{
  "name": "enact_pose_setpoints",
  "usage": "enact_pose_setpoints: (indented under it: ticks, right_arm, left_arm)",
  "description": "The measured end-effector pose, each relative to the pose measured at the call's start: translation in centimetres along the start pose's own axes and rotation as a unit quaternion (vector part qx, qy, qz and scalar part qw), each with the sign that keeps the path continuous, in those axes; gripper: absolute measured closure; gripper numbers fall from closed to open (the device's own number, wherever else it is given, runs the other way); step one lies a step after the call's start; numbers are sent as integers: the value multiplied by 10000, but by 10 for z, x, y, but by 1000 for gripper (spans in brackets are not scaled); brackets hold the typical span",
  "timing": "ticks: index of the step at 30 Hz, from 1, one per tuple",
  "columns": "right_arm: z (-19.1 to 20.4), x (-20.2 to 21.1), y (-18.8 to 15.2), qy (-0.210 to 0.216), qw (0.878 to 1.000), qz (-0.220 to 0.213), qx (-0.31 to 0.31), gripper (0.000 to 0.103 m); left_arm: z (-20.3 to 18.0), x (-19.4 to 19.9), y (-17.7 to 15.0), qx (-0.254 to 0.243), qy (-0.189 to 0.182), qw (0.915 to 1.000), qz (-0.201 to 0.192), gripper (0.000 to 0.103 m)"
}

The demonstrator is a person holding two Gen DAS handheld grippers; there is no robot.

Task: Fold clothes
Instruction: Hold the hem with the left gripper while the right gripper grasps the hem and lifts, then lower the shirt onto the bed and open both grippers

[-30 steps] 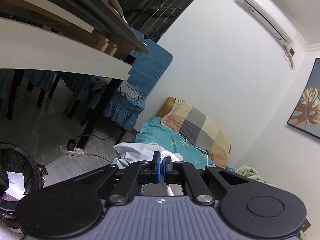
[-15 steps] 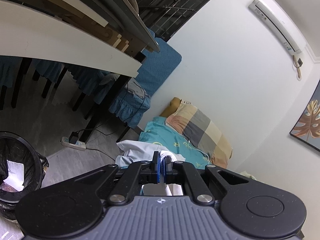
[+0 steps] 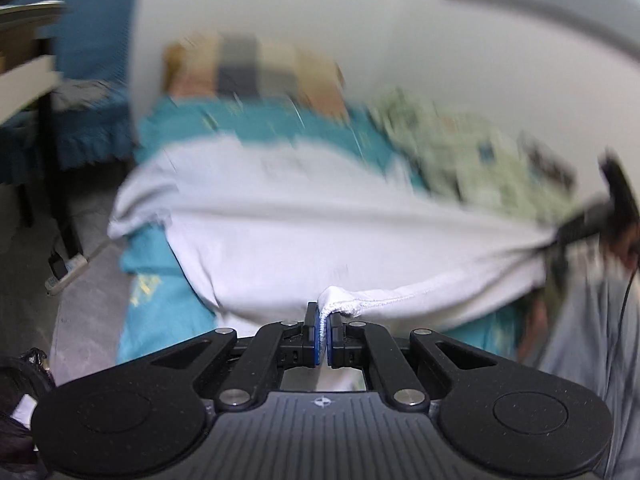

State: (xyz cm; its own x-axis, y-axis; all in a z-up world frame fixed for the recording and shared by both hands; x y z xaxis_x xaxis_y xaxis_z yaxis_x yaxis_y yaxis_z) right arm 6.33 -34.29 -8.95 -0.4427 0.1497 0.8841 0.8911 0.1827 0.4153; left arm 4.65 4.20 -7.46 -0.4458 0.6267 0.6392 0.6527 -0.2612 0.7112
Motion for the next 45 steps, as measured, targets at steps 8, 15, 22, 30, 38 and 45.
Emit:
enact_pose_setpoints:
  ticks: [8,15,22,30,38,45]
  right_arm:
    - [21,-17,-14,531,9981,293,139,96]
    - [35,-29,-12,625,9936,519,790,95]
    - [30,-10,-20,1146,9896,555,674,80]
    - [3,11,37,1454,9893,-114,96,38]
    - [-2,-92,214,801,9805,-1692,-592,38]
    - [5,-229,359,433,9692,-2237,-933,38]
  left_arm:
    - [10,-21,-21,97,388,9965,731,100]
    - [25,-38,-38,239,447,9851,1645,97]
    - [21,-30,-30,71,173,9863,1641,56]
    - [79,-40,60,-97,604,9966,554,24]
    - [186,-193,188,-307,1371,9900,-148,23]
    - [276,-345,267,-520,1711,9837,-164,24]
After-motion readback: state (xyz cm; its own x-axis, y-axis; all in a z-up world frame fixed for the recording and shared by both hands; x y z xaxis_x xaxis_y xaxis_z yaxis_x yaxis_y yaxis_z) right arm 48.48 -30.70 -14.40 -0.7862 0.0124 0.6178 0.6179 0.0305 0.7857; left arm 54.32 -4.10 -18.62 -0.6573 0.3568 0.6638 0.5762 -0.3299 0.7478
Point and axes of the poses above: each gripper's, at about its wrist camera, not at the fingertips, and x roughly against the way its jaws point, z to its left, y to its top, the point moved 9 cm from there along -x, roughly the way its jaws point, and after that the axes turned 8 degrees about -y, right-handed, at the moved point
